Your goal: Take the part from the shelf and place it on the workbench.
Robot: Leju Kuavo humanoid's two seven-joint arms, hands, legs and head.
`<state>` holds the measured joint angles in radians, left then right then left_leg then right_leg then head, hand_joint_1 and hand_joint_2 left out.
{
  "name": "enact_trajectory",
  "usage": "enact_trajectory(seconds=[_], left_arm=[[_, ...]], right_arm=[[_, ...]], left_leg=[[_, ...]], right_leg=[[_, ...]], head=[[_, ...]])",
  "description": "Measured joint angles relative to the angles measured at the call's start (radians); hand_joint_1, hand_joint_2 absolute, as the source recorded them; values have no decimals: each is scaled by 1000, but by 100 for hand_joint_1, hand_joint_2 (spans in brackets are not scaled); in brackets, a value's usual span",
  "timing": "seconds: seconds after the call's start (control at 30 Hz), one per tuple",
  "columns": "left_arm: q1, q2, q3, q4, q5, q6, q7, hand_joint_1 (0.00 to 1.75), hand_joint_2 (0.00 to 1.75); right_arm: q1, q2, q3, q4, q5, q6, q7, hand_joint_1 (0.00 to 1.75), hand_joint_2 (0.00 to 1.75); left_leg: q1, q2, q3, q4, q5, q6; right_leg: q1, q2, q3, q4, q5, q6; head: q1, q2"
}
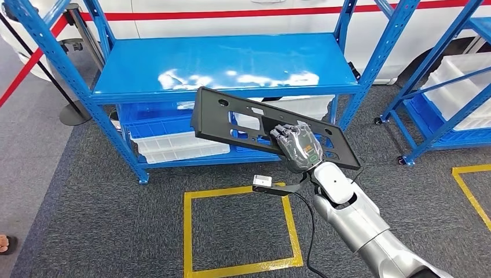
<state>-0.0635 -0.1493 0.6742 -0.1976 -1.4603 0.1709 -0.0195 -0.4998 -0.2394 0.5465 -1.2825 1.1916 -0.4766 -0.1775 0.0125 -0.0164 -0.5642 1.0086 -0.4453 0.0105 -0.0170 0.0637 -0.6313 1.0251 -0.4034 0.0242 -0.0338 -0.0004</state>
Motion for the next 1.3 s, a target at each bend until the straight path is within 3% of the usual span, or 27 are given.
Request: enact_trajectory(seconds=[0.07, 0.13, 0.17, 0.2, 0.23, 0.33, 0.4, 0.47, 0.53, 0.57, 0.63, 0.7, 0.73, 0.77, 0.83, 0.9, 0.97, 1.0, 1.07, 1.13, 1.2, 1.23, 1.3], left_arm=[[-1, -1, 1, 0, 1, 0, 0, 0, 175], [0, 0, 2, 0, 2, 0, 0, 0, 175], [2, 0, 2, 0, 3, 0, 0, 0, 175], [2, 0, 2, 0, 3, 0, 0, 0, 175], [2, 0, 2, 0, 3, -1, 0, 0, 175], [0, 0, 3, 0, 3, -13, 2, 0, 175], [-1, 0, 3, 0, 3, -24, 5, 0, 175], [-1, 0, 5, 0, 2, -33, 7, 0, 175], [-1, 1, 6, 0, 1, -39, 8, 0, 175], [-1, 1, 7, 0, 0, -42, 8, 0, 175], [1, 1, 7, 0, -1, -49, 8, 0, 175], [4, 1, 8, 0, -2, -54, 9, 0, 175], [4, 1, 8, 0, -2, -54, 9, 0, 175], [4, 1, 8, 0, -2, -54, 9, 0, 175], [3, 2, 8, 0, -3, -55, 9, 0, 175], [2, 4, 8, 0, -3, -59, 10, 0, 175], [0, 4, 8, 0, -4, -63, 11, 0, 175], [-1, 3, 8, 0, -5, -65, 13, 0, 175], [-2, 2, 8, 0, -8, -67, 16, 0, 175], [-1, 1, 9, 0, -9, -70, 19, 0, 175], [0, 0, 9, 0, -10, -74, 22, 0, 175], [1, 0, 9, 0, -11, -75, 24, 0, 175], [2, -2, 9, 0, -12, -75, 26, 0, 175]], right_arm=[[2, -6, -4, -4, -1, -1, -1, 175, 175], [5, -9, -8, -6, -2, -1, -1, 175, 175], [8, -11, -10, -6, -3, -1, -1, 175, 175], [10, -13, -10, -6, -3, -1, -1, 175, 175], [12, -15, -11, -7, -3, -1, -1, 175, 175], [12, -19, -15, -15, -6, -2, 2, 175, 175], [17, -22, -20, -27, -6, -3, 9, 175, 175], [31, -29, -28, -43, -4, -4, 19, 175, 175], [47, -34, -35, -59, 1, -6, 27, 175, 175], [52, -37, -37, -66, 3, -7, 29, 175, 175], [65, -40, -42, -81, 7, -10, 33, 175, 175], [85, -43, -47, -94, 13, -14, 36, 175, 175], [95, -44, -49, -99, 16, -15, 38, 175, 175], [103, -45, -51, -103, 20, -15, 40, 175, 175], [110, -46, -56, -113, 28, -16, 44, 175, 175], [111, -46, -62, -120, 33, -16, 47, 175, 175], [113, -47, -68, -124, 36, -16, 49, 175, 175], [114, -48, -70, -126, 36, -17, 49, 175, 175], [115, -51, -74, -131, 37, -18, 49, 175, 175], [117, -53, -78, -133, 38, -18, 49, 175, 175], [124, -55, -83, -134, 38, -18, 49, 175, 175], [129, -56, -84, -134, 38, -18, 49, 175, 175], [135, -57, -87, -134, 38, -19, 49, 175, 175]], left_leg=[[2, 16, 0, -8, 7, 12], [0, 31, -4, -8, 8, 17], [-1, 39, -6, -7, 8, 17], [-2, 48, -8, -6, 8, 16], [-2, 56, -9, -4, 7, 15], [-5, 78, -10, 8, 0, 4], [-11, 90, -11, 12, -5, -6], [-12, 102, -8, 11, -7, -17], [-8, 85, -16, 33, -28, -30], [-6, 66, -31, 70, -52, -34], [-4, 34, -88, 195, -117, -39], [-4, 27, -132, 289, -142, -38], [-4, 26, -130, 284, -126, -35], [-5, 22, -111, 241, -94, -30], [-6, -6, -49, 104, -29, -13], [-9, -32, -12, 22, -7, -3], [-10, -26, -5, 6, -6, 0], [-9, -17, -1, -3, -1, 3], [-3, 1, 7, -21, 10, 11], [-2, 18, 8, -27, 13, 15], [-2, 36, 6, -25, 12, 14], [-1, 46, 6, -23, 11, 12], [0, 65, 5, -15, 4, 5]], right_leg=[[0, -31, -33, 71, -47, 7], [-2, -51, -96, 206, -113, 14], [-3, -53, -119, 259, -131, 17], [-4, -54, -127, 278, -130, 18], [-5, -58, -112, 257, -111, 19], [-1, -104, -9, 67, -38, 10], [5, -118, 16, 13, -30, -5], [7, -99, 13, 12, -27, -20], [4, -83, 13, 7, -22, -32], [3, -76, 13, 5, -20, -38], [3, -59, 10, 5, -18, -46], [6, -38, 9, 6, -17, -48], [8, -26, 9, 6, -16, -49], [9, -15, 10, 6, -16, -49], [12, 6, 11, 7, -15, -46], [9, 23, 7, 8, -12, -37], [4, 39, 2, 4, -6, -23], [4, 35, 1, 4, -6, -18], [5, -2, -18, 44, -35, -10], [2, -43, -71, 158, -98, -3], [-4, -54, -121, 262, -134, 7], [-8, -57, -122, 268, -127, 11], [-14, -73, -68, 169, -71, 18]], head=[[0, 0], [0, 0], [0, 0], [0, 0], [0, 0], [0, 0], [0, 0], [0, 0], [0, 0], [0, 0], [0, 0], [0, 0], [0, 0], [0, 0], [0, 0], [0, 0], [0, 0], [0, 0], [0, 0], [0, 0], [0, 0], [0, 0], [0, 0]])
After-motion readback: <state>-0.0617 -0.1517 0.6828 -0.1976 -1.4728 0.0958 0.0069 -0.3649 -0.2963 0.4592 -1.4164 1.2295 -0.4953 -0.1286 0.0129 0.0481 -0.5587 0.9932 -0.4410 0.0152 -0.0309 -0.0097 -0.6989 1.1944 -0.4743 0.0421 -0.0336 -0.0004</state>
